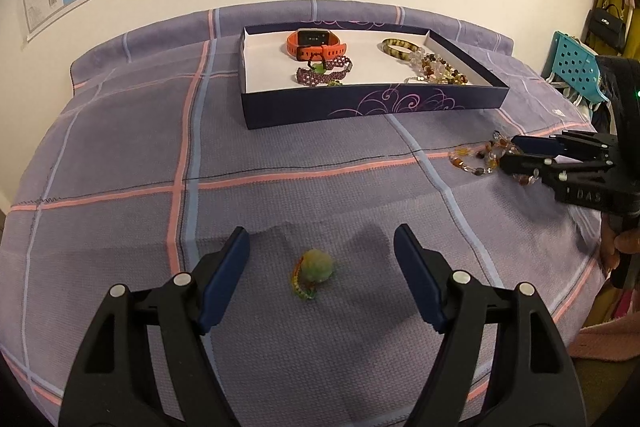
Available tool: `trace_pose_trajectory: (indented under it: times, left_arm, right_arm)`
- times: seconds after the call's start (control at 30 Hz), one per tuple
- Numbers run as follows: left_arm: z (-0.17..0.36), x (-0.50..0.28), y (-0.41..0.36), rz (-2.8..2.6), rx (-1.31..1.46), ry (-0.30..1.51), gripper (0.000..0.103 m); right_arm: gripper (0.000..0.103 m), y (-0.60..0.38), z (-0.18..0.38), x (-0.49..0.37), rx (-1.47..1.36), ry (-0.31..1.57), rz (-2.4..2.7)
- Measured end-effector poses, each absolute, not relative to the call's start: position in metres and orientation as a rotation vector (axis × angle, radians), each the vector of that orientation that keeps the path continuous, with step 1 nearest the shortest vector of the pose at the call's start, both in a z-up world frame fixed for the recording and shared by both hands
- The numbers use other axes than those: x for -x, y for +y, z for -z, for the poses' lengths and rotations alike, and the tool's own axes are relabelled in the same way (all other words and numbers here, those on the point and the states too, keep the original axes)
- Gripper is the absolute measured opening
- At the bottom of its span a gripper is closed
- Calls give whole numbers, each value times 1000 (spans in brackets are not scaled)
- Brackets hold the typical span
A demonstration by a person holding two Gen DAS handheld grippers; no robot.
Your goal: Organize jewelry
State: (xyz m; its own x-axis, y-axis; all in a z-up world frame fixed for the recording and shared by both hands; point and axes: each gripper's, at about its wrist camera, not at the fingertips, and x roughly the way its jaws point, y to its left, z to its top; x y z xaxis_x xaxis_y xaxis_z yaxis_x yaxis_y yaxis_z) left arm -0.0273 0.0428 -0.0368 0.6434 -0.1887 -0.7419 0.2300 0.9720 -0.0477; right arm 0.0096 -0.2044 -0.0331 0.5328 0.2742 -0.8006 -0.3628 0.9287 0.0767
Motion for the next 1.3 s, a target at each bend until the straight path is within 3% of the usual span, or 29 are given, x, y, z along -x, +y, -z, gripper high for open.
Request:
trace_pose_trajectory:
  times: [0.07,0.47,0.77,0.93,1.3]
  left_arm:
    - [37,28,42,241,-55,839,73]
    - [38,30,43,256,-59,848,59]
    - [37,36,46,259,-68,865,41]
    - [37,40,41,248,-110,877,18]
    - [34,35,40,254,-65,875,16]
  right_arm:
    - [22,-209,32,-11,87,935,-380]
    - [21,-233,30,-15,-125,932,-466]
    - [21,-240,22,-15,-202,904,-507]
    - [21,-241,21,-17,-226,901,-525]
    - [21,-243,12,-16,-266,864,-566]
